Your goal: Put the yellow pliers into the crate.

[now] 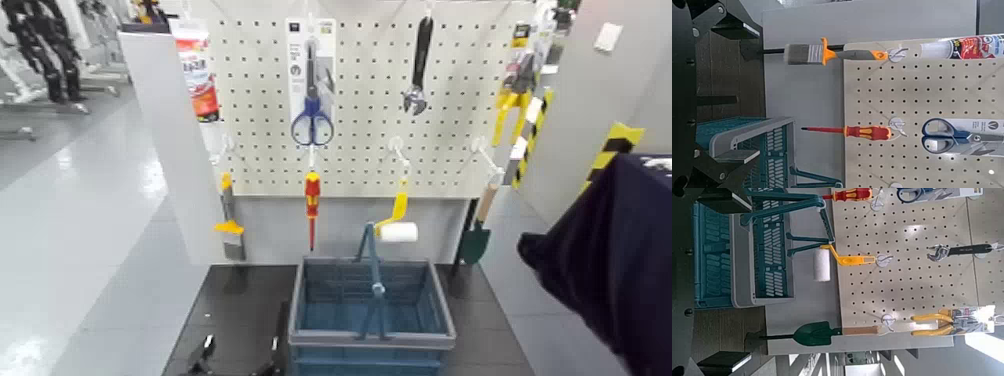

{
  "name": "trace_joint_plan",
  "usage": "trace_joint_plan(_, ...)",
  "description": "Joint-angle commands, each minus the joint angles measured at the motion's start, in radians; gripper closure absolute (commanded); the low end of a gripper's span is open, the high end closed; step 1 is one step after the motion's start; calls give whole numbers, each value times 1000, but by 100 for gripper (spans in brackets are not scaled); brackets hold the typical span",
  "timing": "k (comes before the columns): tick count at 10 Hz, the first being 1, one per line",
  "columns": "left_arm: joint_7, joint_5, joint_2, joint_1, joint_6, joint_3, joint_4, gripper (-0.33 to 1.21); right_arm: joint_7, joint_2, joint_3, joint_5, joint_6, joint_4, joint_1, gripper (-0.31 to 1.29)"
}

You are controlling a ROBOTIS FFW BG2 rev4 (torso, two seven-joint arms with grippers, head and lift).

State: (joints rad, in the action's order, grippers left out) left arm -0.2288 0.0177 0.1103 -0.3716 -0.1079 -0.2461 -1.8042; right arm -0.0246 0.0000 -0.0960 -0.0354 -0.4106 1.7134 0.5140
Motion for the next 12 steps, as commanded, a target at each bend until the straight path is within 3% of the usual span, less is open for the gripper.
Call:
trace_joint_plan(1,-1,1,0,0,-3,-2,-1,23,2,3,-1,0,6,3,0,-2)
trace_joint_plan(5,-1,1,2,0,-7,-2,-1,22,-3,2,1,6,-5,11,1,16)
trace_joint_plan(7,-3,1,2,0,-4,-2,-3,22,12,2,18,5,19,37,9,13)
trace_joint_plan(9,-1,2,3,0,0,-2,-4,22,65,-11,71,-20,30,81,18,16)
trace_joint_plan(10,-1,2,3,0,4,-4,-4,22,86,-11,102,-34,79,117,15,22)
trace_joint_plan(12,-1,5,6,0,11,-7,-7,22,75,15,137,-37,110,124,-8,21)
